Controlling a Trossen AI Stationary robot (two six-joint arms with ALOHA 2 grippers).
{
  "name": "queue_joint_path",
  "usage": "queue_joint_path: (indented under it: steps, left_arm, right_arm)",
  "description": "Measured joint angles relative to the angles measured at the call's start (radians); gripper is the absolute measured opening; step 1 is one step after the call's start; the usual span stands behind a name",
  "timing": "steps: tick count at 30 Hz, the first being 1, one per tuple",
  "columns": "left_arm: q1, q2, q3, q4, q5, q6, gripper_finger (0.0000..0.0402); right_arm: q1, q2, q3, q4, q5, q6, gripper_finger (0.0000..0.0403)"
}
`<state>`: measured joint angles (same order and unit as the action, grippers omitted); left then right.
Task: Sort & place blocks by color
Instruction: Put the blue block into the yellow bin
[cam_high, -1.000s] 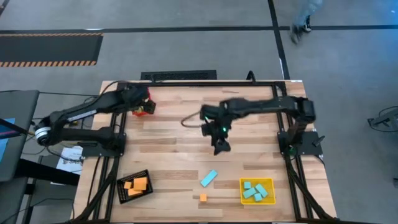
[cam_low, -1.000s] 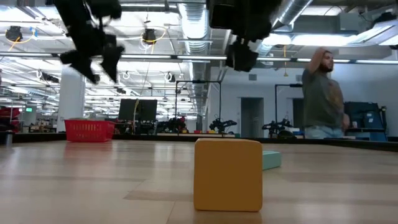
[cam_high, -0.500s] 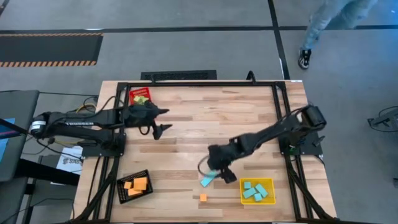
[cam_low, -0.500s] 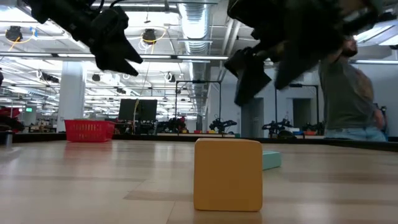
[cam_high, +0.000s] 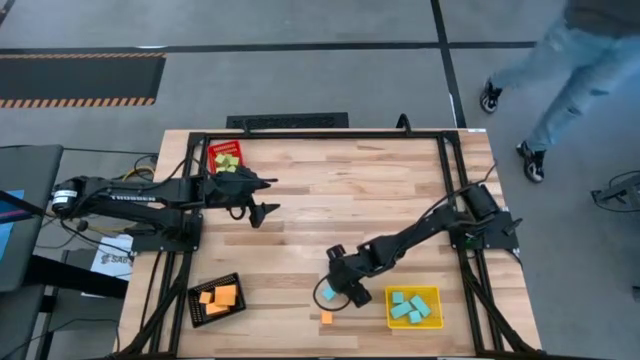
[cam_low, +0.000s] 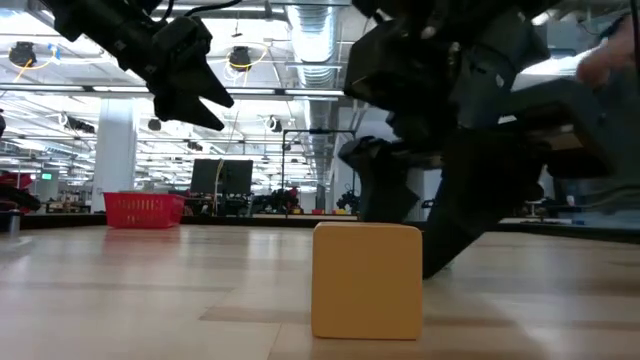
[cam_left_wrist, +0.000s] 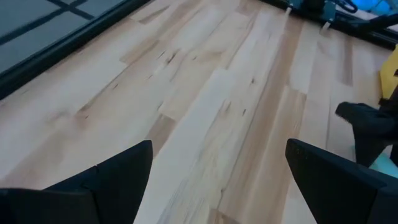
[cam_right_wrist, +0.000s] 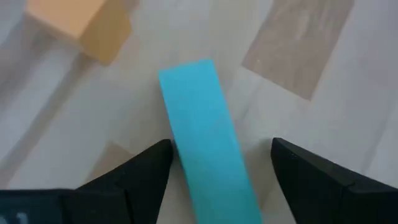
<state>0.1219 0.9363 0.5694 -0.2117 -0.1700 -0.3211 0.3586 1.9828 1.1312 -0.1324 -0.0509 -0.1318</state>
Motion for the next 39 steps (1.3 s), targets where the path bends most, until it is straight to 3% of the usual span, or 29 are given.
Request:
queue_joint_path:
  steps: [3,8,12,17,23,28,31,39]
  left_arm:
    - [0.000,0.000,0.000,0.001,-0.002,-0.006,0.0355]
    - [0.000,0.000,0.000,0.001,-0.019,-0.026,0.0355]
    - [0.000,0.000,0.000,0.004,-0.045,-0.039,0.0355]
    - [0.000,0.000,0.001,0.036,-0.056,-0.079,0.0355]
    - [0.000,0.000,0.001,0.051,-0.095,-0.111,0.0355]
    - [0.000,0.000,0.001,0.055,-0.153,-0.111,0.0355]
    - [0.000,0.000,0.001,0.062,-0.181,-0.111,0.0355]
    - [0.000,0.000,0.001,0.102,-0.192,-0.158,0.0355]
  right_arm:
    - [-0.008,0.010,0.001,-0.003,-0.052,0.031,0.0246]
    - [-0.011,-0.018,0.001,-0.069,-0.089,0.082,0.0104]
    - [-0.044,-0.120,-0.011,-0.222,-0.127,0.140,0.0104]
    - [-0.057,-0.331,-0.004,-0.407,-0.136,0.351,0.0104]
    - [0.148,-0.488,-0.030,-0.541,-0.079,0.677,0.0104]
    - [0.372,-0.503,-0.121,-0.549,0.041,0.967,0.0104]
    - [0.460,-0.504,-0.184,-0.541,0.049,1.113,0.0104]
    - [0.567,-0.496,-0.285,-0.529,0.079,1.266,0.0109]
